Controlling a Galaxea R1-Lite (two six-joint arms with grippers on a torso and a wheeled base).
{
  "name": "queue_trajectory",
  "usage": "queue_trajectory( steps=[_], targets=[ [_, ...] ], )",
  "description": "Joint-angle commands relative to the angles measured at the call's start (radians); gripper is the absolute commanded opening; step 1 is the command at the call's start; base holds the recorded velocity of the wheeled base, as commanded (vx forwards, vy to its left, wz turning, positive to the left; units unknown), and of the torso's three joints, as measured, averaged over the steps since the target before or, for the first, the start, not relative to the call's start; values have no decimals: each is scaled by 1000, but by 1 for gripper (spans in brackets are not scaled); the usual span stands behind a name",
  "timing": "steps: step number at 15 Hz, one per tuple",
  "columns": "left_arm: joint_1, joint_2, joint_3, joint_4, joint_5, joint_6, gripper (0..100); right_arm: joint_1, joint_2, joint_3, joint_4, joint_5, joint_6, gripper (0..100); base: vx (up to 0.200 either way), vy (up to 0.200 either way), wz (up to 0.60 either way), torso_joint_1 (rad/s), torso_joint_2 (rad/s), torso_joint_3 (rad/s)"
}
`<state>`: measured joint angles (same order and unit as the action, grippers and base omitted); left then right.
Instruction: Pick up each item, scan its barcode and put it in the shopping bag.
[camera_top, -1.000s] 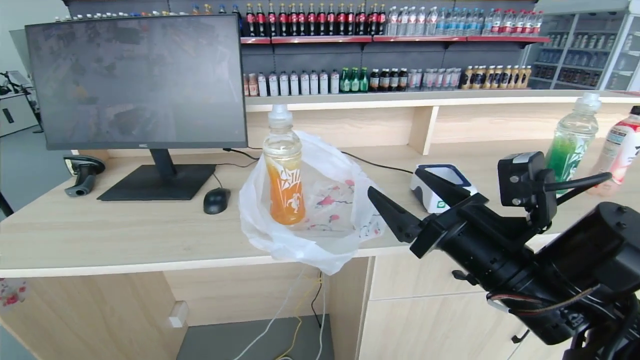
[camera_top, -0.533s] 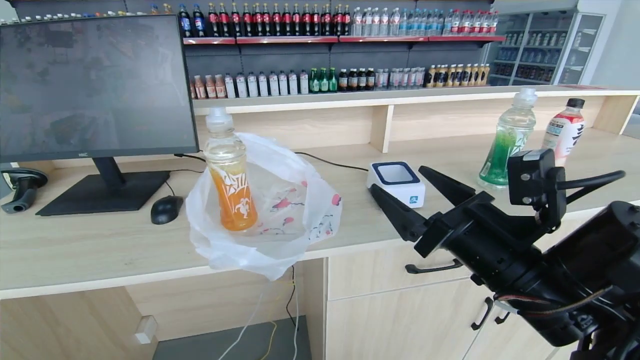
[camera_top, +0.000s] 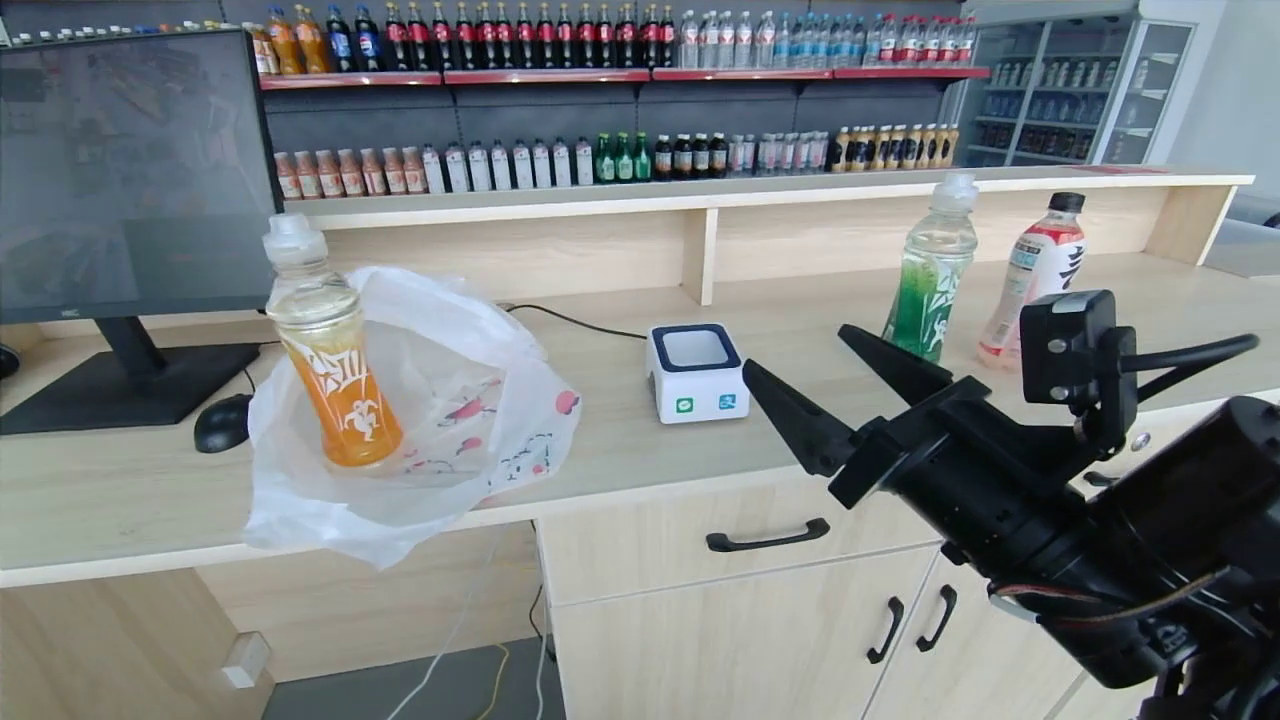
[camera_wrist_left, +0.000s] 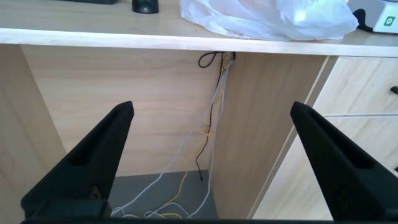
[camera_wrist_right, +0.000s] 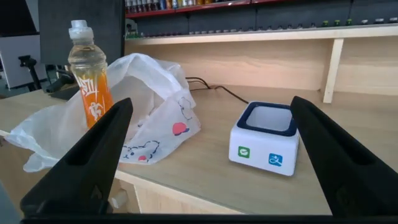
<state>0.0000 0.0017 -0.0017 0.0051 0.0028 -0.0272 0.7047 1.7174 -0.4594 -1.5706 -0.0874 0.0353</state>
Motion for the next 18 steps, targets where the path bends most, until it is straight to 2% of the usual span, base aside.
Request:
queue_trajectory(
  steps=[1, 6, 7, 8, 10, 13, 18],
  targets=[
    [0, 0, 0, -1, 0, 0, 100, -1, 4, -4, 0, 0, 0, 100, 0, -200, 0, 2, -2, 2],
    [0, 0, 0, -1, 0, 0, 100, -10, 10, -5, 0, 0, 0, 100, 0, -200, 0, 3, 1, 1],
    [0, 0, 0, -1, 0, 0, 100, -53, 16, 7, 0, 0, 3, 100, 0, -200, 0, 2, -2, -2],
    [0, 0, 0, -1, 0, 0, 100, -73, 13, 44, 0, 3, 1, 100, 0, -200, 0, 2, -7, 7],
    [0, 0, 0, -1, 0, 0, 100, -53, -16, 149, 0, 55, -11, 100, 0, -200, 0, 7, 5, 0],
    [0, 0, 0, -1, 0, 0, 100, -152, 4, 153, 0, 57, -18, 100, 0, -200, 0, 2, 7, 2],
    [0, 0, 0, -1, 0, 0, 100, -152, 27, 145, 0, 57, -18, 100, 0, 0, 0, 0, 0, 0]
  ],
)
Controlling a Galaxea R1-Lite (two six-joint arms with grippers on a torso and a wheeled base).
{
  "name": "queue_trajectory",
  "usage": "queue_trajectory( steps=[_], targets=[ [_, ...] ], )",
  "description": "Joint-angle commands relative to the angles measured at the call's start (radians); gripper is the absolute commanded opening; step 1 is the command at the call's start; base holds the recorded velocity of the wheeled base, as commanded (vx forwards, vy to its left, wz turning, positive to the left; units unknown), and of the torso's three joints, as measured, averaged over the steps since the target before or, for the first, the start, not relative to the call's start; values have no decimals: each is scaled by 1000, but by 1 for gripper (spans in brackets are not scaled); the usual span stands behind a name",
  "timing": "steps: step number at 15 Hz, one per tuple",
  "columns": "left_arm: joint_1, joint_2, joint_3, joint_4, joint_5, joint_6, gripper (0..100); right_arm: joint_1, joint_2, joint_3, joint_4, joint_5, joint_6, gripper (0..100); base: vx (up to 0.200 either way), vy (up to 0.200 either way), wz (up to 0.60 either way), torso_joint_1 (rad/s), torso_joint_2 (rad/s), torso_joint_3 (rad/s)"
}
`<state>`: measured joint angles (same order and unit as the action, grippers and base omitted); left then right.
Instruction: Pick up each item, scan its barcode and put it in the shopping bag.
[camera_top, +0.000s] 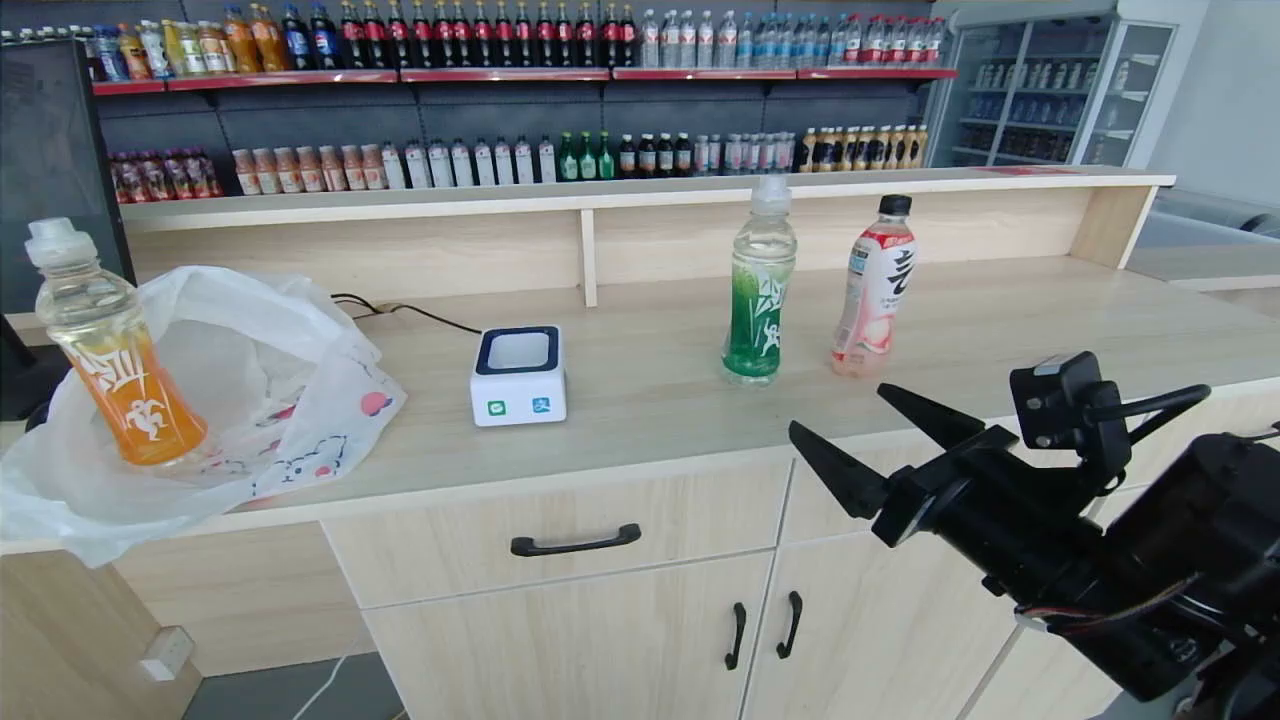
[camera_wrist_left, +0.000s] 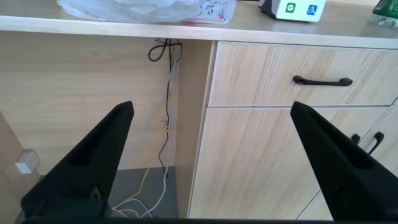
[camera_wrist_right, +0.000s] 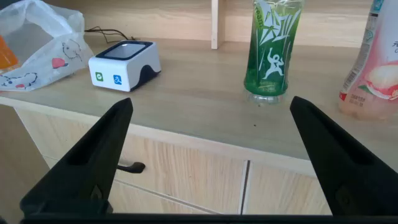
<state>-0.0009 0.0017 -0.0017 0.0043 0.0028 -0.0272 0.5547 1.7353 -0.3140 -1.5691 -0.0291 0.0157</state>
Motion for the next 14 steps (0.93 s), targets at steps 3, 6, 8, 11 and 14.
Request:
queue_trajectory(
  steps=[3, 6, 8, 11, 14],
  targets=[
    [1, 0, 0, 0, 0, 0, 100, -2, 18, -7, -2, -2, 1, 100, 200, 0, 0, -4, 1, 7],
    [1, 0, 0, 0, 0, 0, 100, -12, 63, -53, -2, -2, 7, 100, 200, 0, 0, 9, -4, 4],
    [1, 0, 0, 0, 0, -2, 100, -13, 78, -74, -2, -2, 7, 100, 0, 0, 0, 0, 0, 0],
    [1, 0, 0, 0, 0, -2, 100, -13, 118, -142, -2, -2, 6, 100, 0, 0, 0, 0, 0, 0],
    [1, 0, 0, 0, 0, -2, 100, -24, 170, -217, -2, -2, 6, 100, 0, 0, 0, 0, 0, 0]
  ],
)
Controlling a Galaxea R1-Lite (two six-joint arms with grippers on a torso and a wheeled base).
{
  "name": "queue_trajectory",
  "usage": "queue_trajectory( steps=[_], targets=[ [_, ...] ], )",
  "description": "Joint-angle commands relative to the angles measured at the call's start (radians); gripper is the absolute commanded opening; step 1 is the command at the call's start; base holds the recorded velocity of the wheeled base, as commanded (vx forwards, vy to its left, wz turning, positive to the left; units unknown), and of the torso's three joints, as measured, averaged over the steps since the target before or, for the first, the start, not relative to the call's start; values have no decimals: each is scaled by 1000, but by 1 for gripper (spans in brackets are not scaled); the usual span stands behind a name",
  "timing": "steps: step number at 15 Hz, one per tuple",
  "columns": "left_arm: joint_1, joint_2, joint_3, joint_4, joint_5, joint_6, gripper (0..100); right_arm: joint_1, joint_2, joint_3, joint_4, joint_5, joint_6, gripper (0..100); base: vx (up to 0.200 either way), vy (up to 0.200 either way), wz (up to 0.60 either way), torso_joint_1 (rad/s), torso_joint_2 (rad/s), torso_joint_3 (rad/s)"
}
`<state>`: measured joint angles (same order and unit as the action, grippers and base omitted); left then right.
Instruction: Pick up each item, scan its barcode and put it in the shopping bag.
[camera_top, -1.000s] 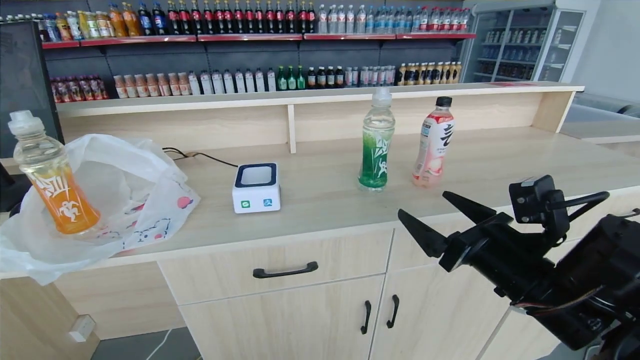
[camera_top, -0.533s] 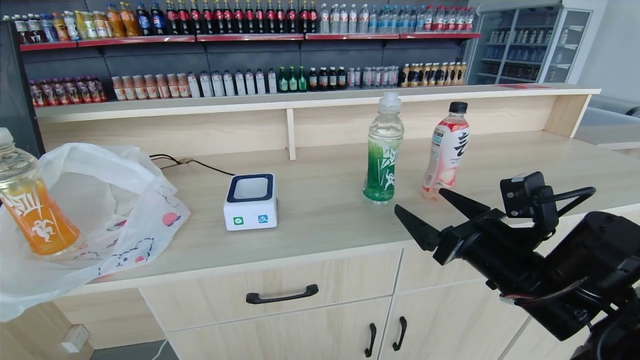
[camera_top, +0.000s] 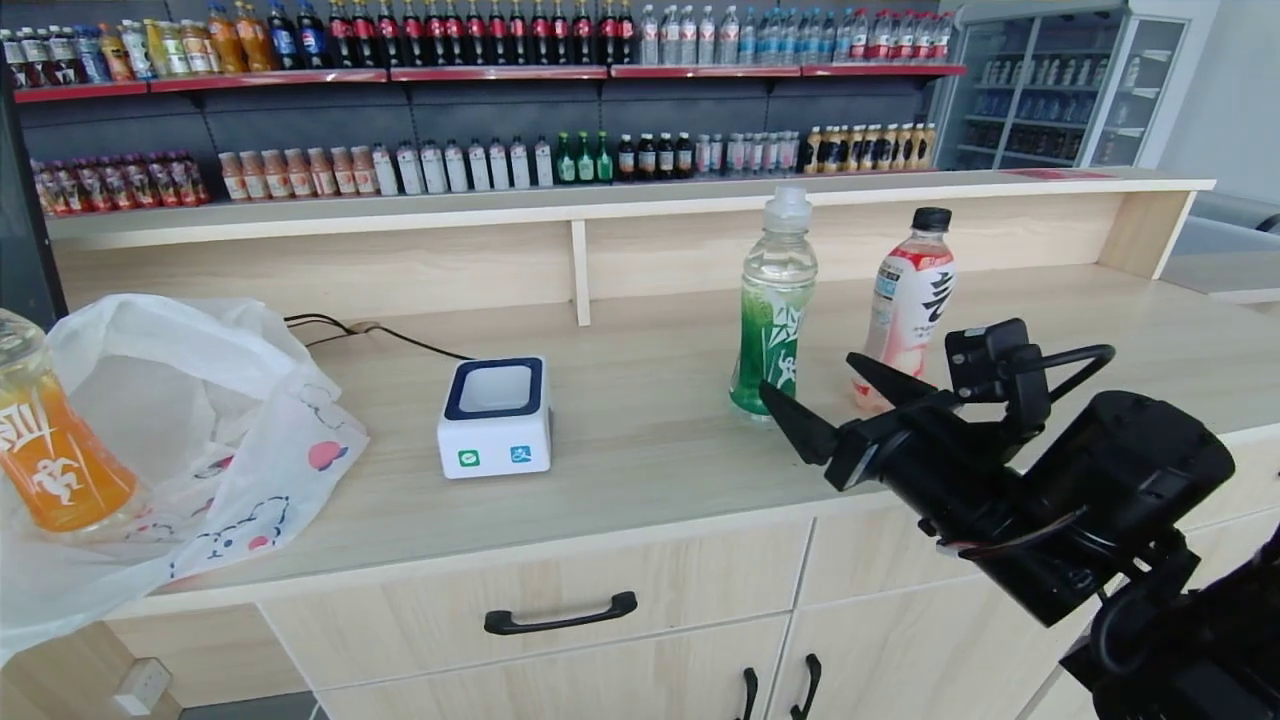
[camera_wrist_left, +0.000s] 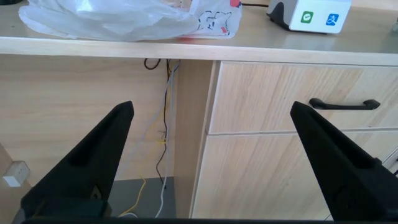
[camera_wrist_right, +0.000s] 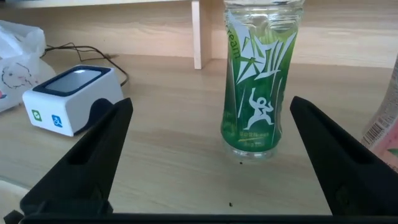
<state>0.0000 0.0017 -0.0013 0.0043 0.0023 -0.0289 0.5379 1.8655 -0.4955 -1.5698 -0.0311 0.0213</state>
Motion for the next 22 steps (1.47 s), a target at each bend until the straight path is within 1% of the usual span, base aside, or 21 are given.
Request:
queue_trajectory(
  steps=[1, 4, 12, 15, 18, 19, 22],
  targets=[
    [0, 0, 0, 0, 1, 0, 100, -30, 61, -57, -1, 0, -3, 100, 0, 0, 0, 0, 0, 0],
    [0, 0, 0, 0, 1, 0, 100, -68, 130, -117, -1, 20, -29, 100, 0, 0, 0, 0, 0, 0],
    [0, 0, 0, 0, 1, 0, 100, -72, 271, -299, -1, 13, -30, 100, 0, 0, 0, 0, 0, 0],
    [0, 0, 0, 0, 1, 0, 100, -72, 284, -319, -1, 7, -30, 100, 0, 0, 0, 0, 0, 0],
    [0, 0, 0, 0, 1, -2, 100, -72, 317, -402, -1, -43, -32, 100, 0, 0, 0, 0, 0, 0],
    [0, 0, 0, 0, 1, -2, 100, -72, 323, -419, -1, -44, -32, 100, 0, 0, 0, 0, 0, 0],
    [0, 0, 0, 0, 1, 0, 100, -72, 334, -431, -1, -46, -32, 100, 0, 0, 0, 0, 0, 0]
  ],
)
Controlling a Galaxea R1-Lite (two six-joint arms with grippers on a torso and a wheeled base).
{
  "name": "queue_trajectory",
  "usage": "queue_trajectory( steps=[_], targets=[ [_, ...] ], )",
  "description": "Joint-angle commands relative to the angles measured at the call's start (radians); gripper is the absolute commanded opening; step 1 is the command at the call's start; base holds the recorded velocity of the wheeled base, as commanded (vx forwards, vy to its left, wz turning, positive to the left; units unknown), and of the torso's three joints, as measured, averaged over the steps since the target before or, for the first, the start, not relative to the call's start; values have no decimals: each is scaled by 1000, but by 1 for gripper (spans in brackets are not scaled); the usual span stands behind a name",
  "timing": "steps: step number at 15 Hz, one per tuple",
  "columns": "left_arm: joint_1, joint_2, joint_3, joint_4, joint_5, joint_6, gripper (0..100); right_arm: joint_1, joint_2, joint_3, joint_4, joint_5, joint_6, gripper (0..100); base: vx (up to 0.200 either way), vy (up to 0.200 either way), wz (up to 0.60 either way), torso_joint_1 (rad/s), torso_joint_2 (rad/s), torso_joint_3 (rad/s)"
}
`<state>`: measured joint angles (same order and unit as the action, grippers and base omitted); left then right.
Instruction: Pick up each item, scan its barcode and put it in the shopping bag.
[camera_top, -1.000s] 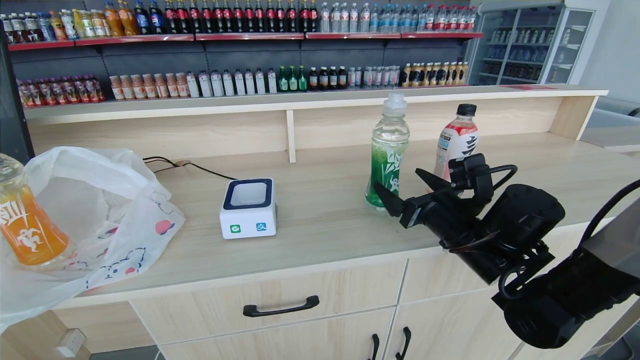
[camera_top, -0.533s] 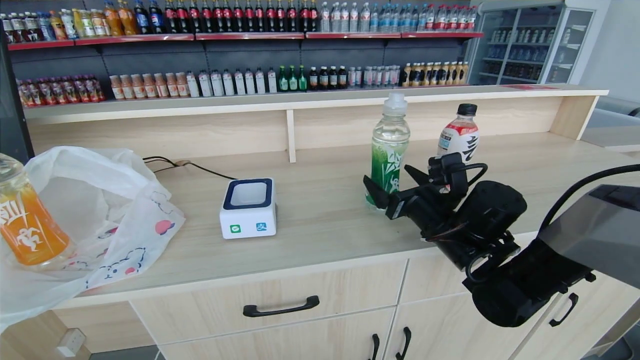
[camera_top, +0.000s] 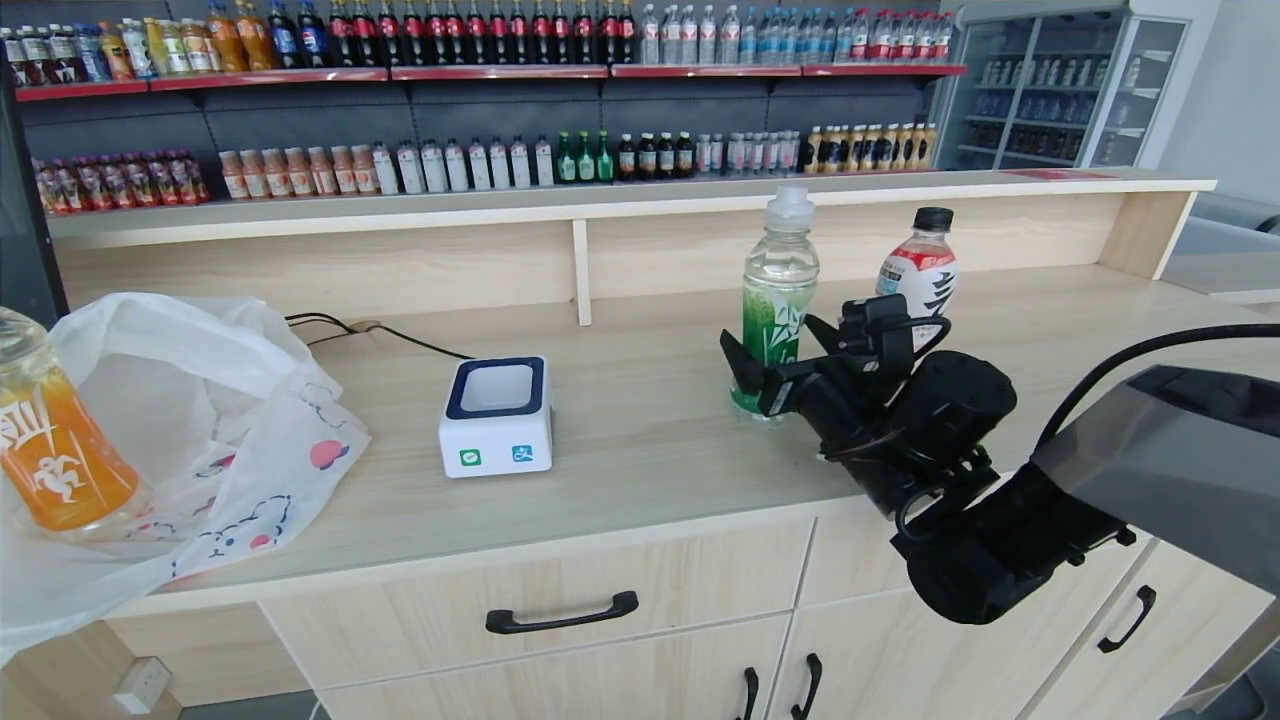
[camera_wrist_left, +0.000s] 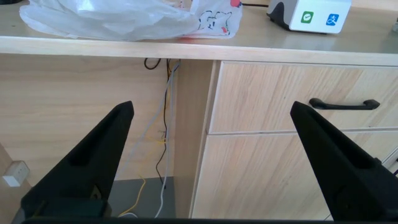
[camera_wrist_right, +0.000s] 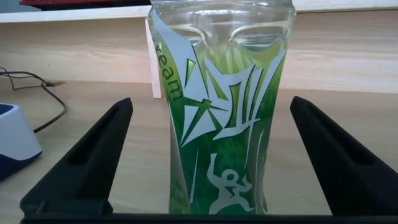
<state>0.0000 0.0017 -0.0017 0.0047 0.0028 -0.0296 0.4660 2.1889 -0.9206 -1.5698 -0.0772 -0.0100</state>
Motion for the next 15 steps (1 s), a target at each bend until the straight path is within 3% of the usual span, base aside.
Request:
queue_trajectory(
  steps=[1, 4, 10, 11, 15],
  targets=[
    [0, 0, 0, 0, 0, -1, 100, 0, 23, -38, -1, -3, 1, 100, 0, 0, 0, 0, 0, 0],
    [0, 0, 0, 0, 0, -1, 100, -1, 51, -107, -1, -26, 2, 100, 0, 0, 0, 0, 0, 0],
    [0, 0, 0, 0, 0, -1, 100, -1, 66, -119, -1, -24, 4, 100, 0, 0, 0, 0, 0, 0],
    [0, 0, 0, 0, 0, -1, 100, -1, 66, -119, -1, -24, 4, 0, 0, 0, 0, 0, 0, 0],
    [0, 0, 0, 0, 0, -1, 100, -1, 64, -119, -1, -22, 5, 0, 0, 0, 0, 0, 0, 0]
  ],
)
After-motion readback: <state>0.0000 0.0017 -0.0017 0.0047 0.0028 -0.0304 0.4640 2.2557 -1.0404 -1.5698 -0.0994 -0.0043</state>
